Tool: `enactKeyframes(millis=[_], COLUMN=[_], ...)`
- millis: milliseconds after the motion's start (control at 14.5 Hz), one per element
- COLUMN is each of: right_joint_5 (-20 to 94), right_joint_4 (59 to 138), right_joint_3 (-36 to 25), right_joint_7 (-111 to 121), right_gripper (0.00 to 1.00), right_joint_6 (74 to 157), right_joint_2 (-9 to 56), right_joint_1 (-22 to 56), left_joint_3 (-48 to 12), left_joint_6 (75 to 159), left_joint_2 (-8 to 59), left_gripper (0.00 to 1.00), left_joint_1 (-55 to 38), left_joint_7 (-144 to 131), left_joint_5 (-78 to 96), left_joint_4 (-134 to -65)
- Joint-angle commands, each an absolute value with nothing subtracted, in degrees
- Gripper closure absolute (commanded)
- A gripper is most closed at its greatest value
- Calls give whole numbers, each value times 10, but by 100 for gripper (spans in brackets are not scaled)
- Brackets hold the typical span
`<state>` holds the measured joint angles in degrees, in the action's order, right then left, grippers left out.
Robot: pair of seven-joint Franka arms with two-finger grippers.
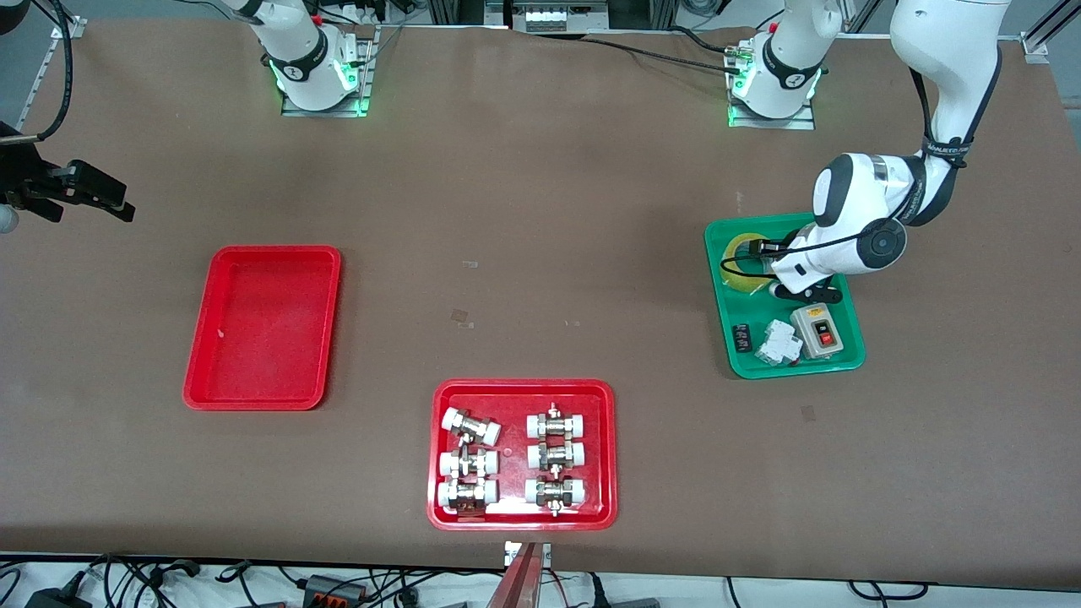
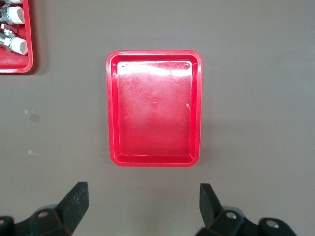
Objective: Left arm passes tape to right arm into tray
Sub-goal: 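Lower the left gripper and grasp the yellow tape roll's rim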
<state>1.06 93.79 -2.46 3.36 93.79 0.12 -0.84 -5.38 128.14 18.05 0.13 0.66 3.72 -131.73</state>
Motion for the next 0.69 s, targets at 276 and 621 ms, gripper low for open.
enactKeyframes(millis=[276,621], right_joint_5=[13,13], right_joint_4=[932,932], right_joint_3=[-22,-22], right_joint_7=[42,41], right_gripper=[0,0], right_joint_6=[928,928], right_joint_2=[-1,-1], right_joint_1=[-13,-13], left_joint_3=[-58,-62], left_joint_6=[1141,985], left_joint_2=[171,95], left_gripper=[100,100], left_joint_1=[44,41], left_joint_7=[11,4], left_joint_5=[49,73], left_joint_4=[-1212,-1114])
